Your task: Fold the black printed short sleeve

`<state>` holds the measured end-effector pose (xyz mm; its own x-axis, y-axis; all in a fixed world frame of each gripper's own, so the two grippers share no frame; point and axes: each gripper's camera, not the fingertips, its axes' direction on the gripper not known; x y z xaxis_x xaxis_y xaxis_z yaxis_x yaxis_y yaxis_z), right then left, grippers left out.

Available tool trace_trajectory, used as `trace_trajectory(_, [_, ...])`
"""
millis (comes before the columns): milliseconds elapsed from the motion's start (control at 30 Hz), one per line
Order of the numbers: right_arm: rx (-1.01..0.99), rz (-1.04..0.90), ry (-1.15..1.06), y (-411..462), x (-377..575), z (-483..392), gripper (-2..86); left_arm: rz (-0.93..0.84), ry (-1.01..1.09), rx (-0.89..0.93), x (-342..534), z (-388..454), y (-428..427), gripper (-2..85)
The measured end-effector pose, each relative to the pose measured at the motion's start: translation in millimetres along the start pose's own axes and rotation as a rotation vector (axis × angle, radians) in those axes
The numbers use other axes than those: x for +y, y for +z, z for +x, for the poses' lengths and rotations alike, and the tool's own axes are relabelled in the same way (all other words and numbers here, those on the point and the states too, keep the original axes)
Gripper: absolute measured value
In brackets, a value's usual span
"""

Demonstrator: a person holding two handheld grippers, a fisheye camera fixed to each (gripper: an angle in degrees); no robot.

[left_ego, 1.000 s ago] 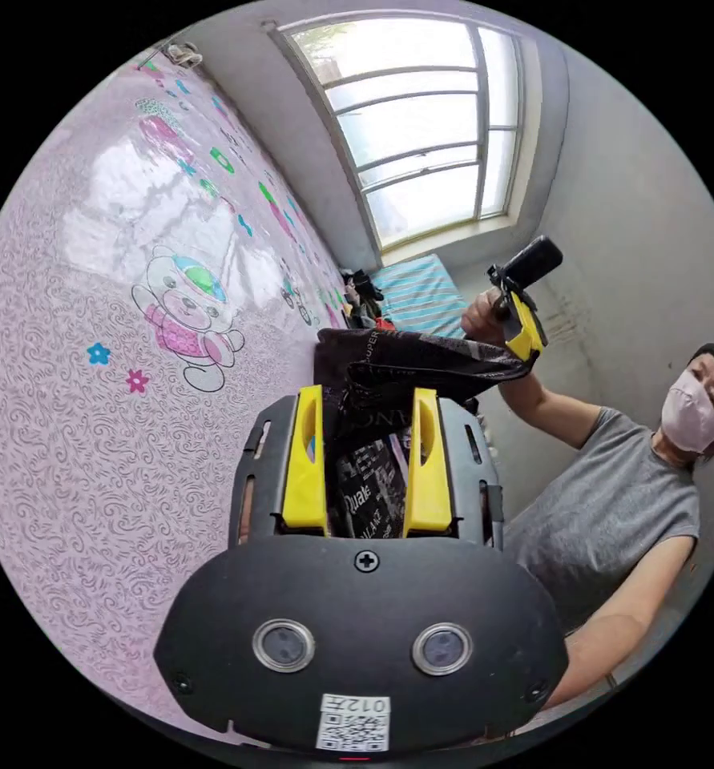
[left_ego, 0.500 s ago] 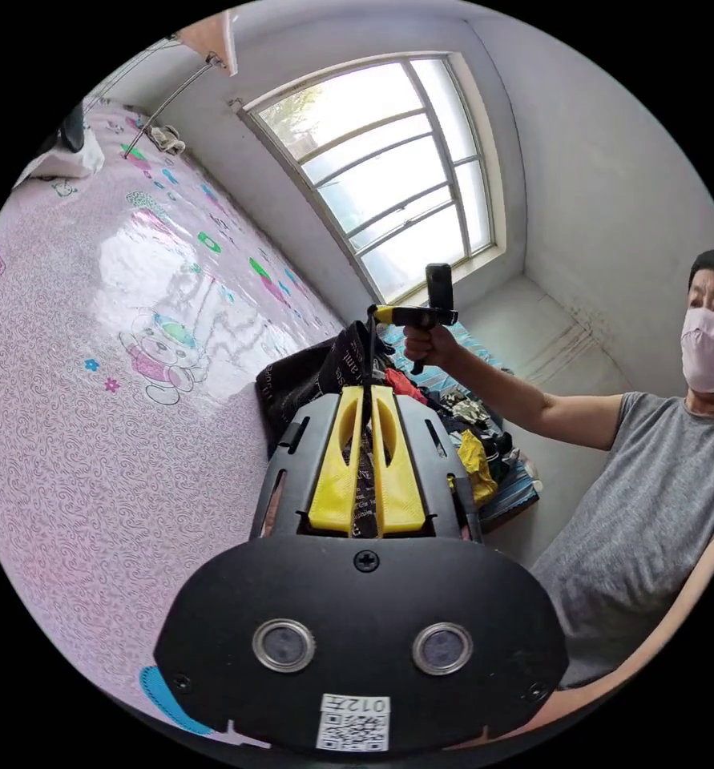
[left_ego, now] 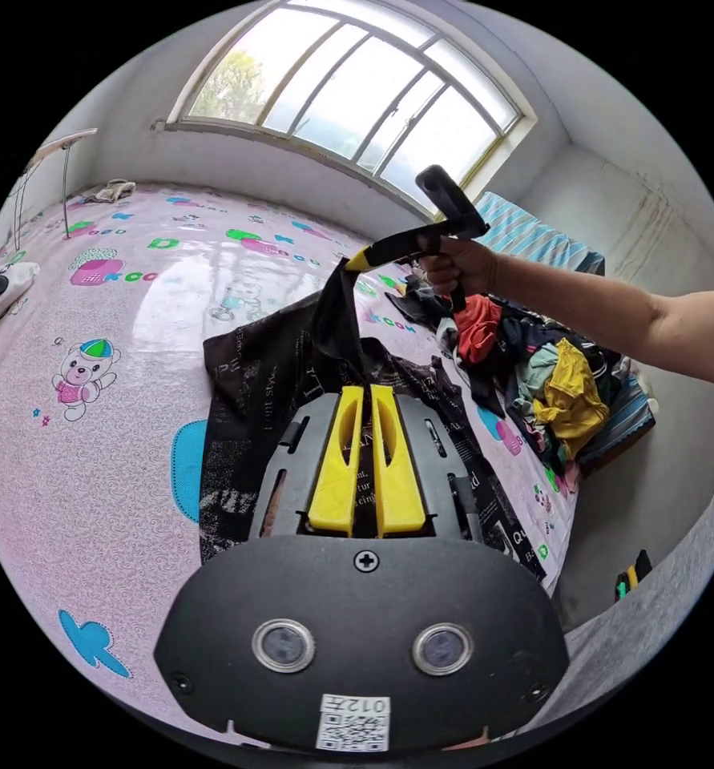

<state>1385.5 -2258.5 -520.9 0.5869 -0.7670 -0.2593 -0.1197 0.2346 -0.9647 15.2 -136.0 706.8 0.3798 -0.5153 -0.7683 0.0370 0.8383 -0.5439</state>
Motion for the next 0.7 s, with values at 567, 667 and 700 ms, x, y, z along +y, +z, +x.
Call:
trace_trajectory(567, [0.15, 0.06, 0.51, -59.7, -42.5, 6.5, 2.4, -0.347, 0.073, -0.208, 12.2, 101.8, 174.0, 2.6])
trace_trajectory(667, [0.174, 0.16, 0.588, -88.6, -43.8, -26.7, 3.0, -0.333, 0.106, -0.205, 16.7, 119.0, 173.3, 2.9])
trace_trajectory(700, [0.161, 0.188, 0.594, -93.8, -45.1, -35.9, 3.0, -0.322, 0.113, -0.178, 18.8, 124.8, 168.8, 3.0])
